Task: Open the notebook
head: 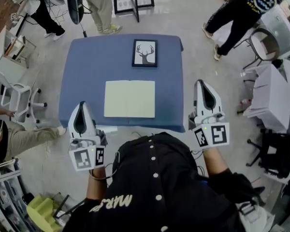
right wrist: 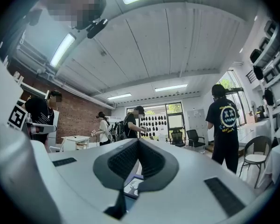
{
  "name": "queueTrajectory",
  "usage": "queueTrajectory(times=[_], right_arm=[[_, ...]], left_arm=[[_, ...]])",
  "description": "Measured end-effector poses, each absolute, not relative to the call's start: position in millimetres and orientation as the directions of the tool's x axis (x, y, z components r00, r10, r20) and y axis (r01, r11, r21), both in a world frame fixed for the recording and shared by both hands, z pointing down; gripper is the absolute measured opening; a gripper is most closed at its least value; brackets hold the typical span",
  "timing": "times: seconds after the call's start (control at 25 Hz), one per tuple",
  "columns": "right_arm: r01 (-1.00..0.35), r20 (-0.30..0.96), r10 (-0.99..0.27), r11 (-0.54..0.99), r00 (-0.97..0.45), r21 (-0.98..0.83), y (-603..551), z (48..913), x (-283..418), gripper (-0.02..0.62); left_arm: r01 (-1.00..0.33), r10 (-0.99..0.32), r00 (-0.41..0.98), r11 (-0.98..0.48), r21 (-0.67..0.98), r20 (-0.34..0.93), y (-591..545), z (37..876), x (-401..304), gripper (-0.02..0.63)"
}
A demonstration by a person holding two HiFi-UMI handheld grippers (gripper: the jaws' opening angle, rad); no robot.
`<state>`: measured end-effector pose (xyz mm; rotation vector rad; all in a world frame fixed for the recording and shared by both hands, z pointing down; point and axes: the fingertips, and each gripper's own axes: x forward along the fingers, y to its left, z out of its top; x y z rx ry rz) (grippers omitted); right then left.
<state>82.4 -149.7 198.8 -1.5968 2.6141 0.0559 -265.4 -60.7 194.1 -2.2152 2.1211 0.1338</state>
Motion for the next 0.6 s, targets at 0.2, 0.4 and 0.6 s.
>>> queueTrajectory(times=[0.2,0.4,0.6], right_arm=[[-0.889,-0.08,-0.886,0.458,-0.456,-0.008,-149.9,203.5,79.5,0.003],[-0.89,-0.081,-0.887,0.456,-0.455,0.003,-147.4,200.7,76.8,0.003],[-0.89,-0.08,-0.887,0.456,-0.454,0.002,-147.9,201.3,82.6,0.003]], left_arm=[[-0.999,-0.993,0.05,-0.049,-0.007,-0.11,-61.4,196.1,-264.7,0.002],[-0.999,-0.993,0.051,-0.05,-0.011,-0.11,-60.1,194.5,-265.3,0.002],[-0.999,-0.993,0.051,-0.051,-0.008,-0.107,-59.8,195.2,-259.3,0.002]])
